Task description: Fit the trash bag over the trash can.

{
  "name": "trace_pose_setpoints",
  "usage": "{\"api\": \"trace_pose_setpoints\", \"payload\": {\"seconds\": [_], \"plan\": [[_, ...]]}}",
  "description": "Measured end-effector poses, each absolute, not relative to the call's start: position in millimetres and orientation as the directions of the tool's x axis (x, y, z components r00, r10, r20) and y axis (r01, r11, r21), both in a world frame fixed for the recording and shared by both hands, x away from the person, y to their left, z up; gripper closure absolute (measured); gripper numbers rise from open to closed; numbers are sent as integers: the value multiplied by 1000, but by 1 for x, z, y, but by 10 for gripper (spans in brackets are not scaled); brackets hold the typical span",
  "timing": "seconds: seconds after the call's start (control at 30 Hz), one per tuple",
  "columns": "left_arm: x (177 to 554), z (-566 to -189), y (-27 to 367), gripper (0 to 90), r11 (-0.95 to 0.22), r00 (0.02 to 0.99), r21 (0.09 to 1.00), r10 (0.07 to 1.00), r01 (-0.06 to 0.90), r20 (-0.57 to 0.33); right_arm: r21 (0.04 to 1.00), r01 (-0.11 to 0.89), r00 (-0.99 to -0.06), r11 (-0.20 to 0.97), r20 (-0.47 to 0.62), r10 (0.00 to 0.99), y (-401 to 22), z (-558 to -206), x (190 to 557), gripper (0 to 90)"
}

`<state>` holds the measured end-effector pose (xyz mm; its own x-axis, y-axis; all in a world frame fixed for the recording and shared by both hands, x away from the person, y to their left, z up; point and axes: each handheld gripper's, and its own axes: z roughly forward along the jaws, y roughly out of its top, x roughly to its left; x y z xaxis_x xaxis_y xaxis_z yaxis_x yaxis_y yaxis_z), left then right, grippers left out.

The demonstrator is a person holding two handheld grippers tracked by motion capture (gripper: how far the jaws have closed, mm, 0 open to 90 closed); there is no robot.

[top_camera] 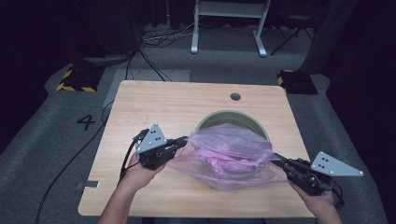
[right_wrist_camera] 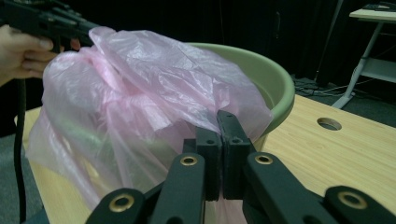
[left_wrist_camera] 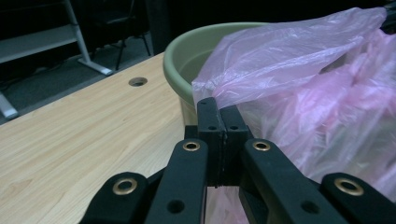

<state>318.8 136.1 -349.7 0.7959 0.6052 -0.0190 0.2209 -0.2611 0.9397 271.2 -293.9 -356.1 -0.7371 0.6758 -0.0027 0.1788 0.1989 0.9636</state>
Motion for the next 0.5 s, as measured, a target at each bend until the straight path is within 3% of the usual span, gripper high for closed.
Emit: {"api": "trace_pose_setpoints", "payload": {"seconds": [0.5], "plan": [[367, -350, 112, 900, -267, 725, 920, 689, 286, -25, 955, 293, -642, 52, 156, 750, -293, -354, 319, 885]]}}
